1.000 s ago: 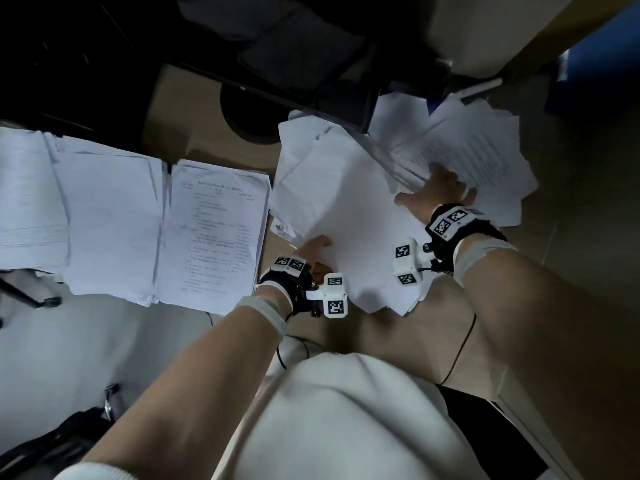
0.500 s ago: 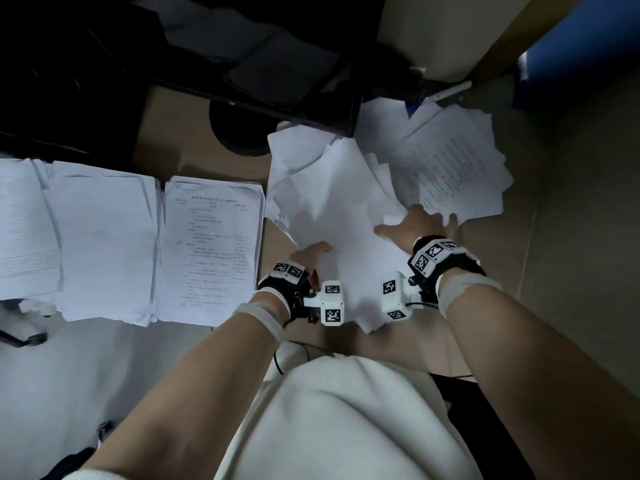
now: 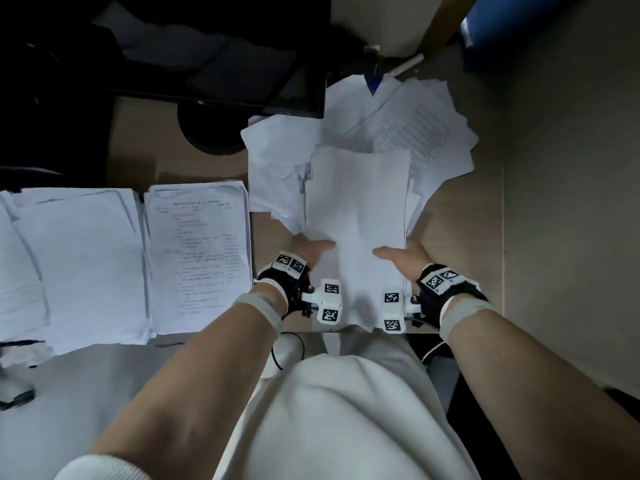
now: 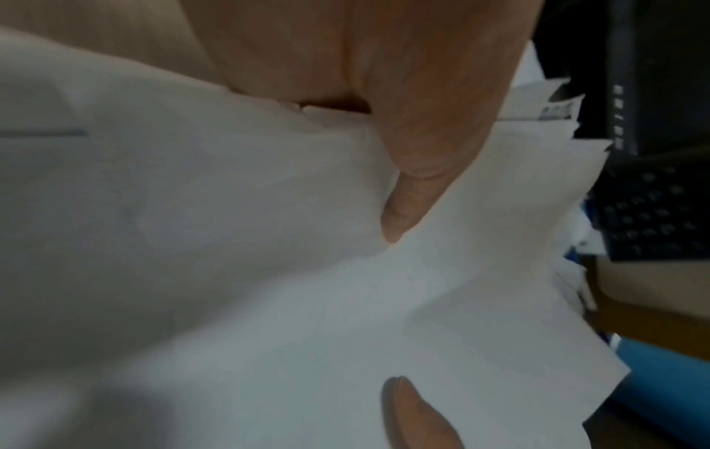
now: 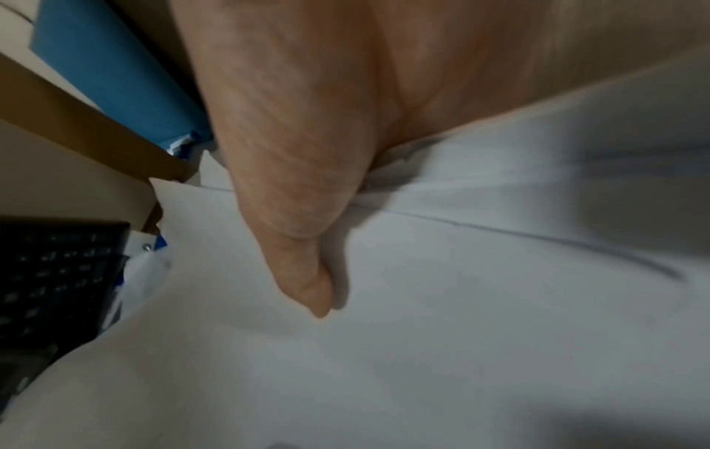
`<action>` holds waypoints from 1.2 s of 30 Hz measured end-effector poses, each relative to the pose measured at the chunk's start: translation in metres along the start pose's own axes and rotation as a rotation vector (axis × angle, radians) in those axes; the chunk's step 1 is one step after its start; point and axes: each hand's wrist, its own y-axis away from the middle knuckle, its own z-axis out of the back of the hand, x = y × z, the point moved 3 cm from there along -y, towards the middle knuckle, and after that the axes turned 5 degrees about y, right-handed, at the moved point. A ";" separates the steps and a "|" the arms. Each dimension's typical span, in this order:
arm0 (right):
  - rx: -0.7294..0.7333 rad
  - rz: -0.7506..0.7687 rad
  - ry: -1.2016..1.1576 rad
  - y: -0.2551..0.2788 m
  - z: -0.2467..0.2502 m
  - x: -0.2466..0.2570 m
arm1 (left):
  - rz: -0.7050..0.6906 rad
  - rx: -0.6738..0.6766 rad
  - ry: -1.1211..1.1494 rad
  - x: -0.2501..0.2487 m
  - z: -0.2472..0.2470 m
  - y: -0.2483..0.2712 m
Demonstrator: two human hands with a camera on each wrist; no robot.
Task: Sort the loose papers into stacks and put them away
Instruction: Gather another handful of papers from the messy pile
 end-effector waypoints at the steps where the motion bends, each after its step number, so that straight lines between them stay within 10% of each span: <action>1: -0.037 0.012 -0.027 0.004 0.004 0.001 | -0.075 -0.071 -0.009 -0.018 0.003 0.027; 11: -0.403 0.166 -0.264 0.064 0.051 0.060 | -0.571 -0.103 0.234 -0.118 0.006 0.159; 19: -0.392 0.469 -0.441 0.112 0.053 0.097 | -0.866 -0.293 0.336 -0.129 0.030 0.231; 36: -0.348 0.795 -0.611 0.145 0.046 0.137 | -1.070 -0.262 0.404 -0.134 0.078 0.253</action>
